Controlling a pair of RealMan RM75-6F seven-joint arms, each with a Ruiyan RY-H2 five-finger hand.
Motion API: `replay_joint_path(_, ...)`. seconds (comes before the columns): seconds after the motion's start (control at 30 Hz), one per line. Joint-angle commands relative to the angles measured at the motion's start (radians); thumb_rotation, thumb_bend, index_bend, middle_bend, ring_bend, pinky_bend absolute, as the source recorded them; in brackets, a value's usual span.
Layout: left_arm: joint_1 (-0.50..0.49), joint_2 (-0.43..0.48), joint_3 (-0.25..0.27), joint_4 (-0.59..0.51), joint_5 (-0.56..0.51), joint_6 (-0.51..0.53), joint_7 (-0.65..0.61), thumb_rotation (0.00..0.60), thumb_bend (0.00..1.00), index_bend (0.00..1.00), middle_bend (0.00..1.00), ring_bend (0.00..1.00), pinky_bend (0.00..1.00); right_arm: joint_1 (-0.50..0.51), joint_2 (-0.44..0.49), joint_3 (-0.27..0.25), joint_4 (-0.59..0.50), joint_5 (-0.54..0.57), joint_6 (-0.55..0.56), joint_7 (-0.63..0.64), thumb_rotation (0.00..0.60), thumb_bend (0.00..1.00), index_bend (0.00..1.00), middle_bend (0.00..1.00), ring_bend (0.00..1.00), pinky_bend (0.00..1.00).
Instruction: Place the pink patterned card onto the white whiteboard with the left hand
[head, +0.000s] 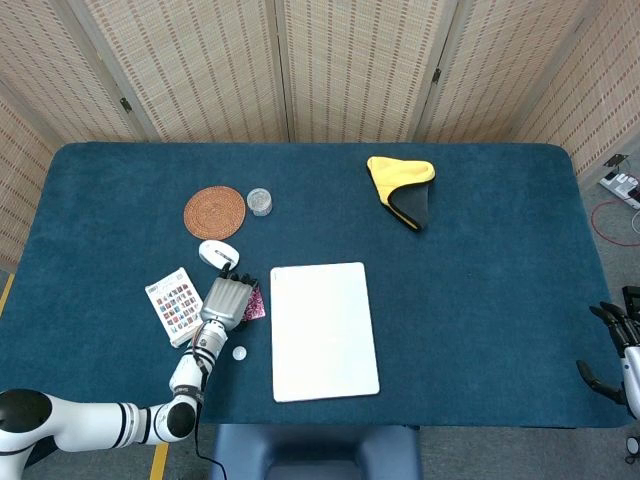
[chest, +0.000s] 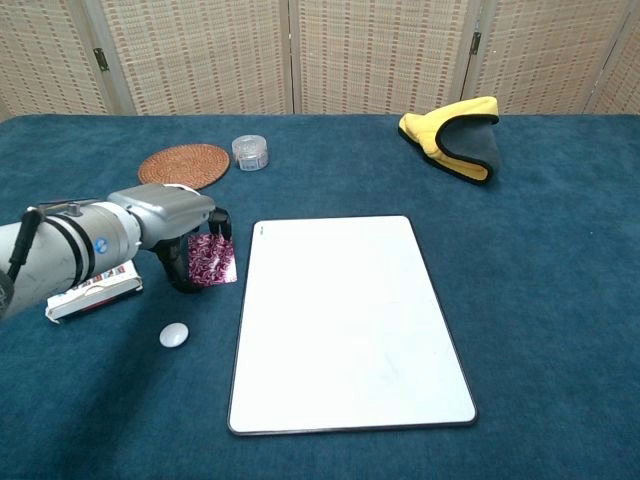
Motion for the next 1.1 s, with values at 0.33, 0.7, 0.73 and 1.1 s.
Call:
replay_joint_path(0.33,0.011,0.07,-0.004,-0.077,0.048,-0.014,-0.043,0.6,0.29,0.27,0.26,0.26,0.0,0.002,0.001,0.001,-0.006,-0.002,-0.001,-0.008,0.6,0.31,0.16,0.17,0.21,0.1)
replay_joint_path(0.7,-0.042,0.078,-0.043,-0.151,0.106,-0.069,-0.077,0.6,0.29,0.27,0.26,0.25,0.0,-0.005,0.006,0.0,-0.017,0.002,0.006,-0.018,0.6,0.31,0.16,0.17,0.21,0.1)
replay_joint_path(0.73,-0.053,0.07,-0.049,-0.151,0.104,-0.078,-0.077,0.6,0.29,0.27,0.26,0.25,0.0,-0.006,0.007,0.0,-0.018,0.003,0.006,-0.018,0.6,0.31,0.16,0.17,0.21,0.1)
replay_joint_path(1.1,-0.173,-0.053,-0.082,-0.061,0.022,-0.095,0.005,0.6,0.29,0.27,0.26,0.24,0.0,-0.014,0.01,0.001,-0.013,0.018,0.006,-0.012,0.6,0.31,0.16,0.17,0.21,0.1)
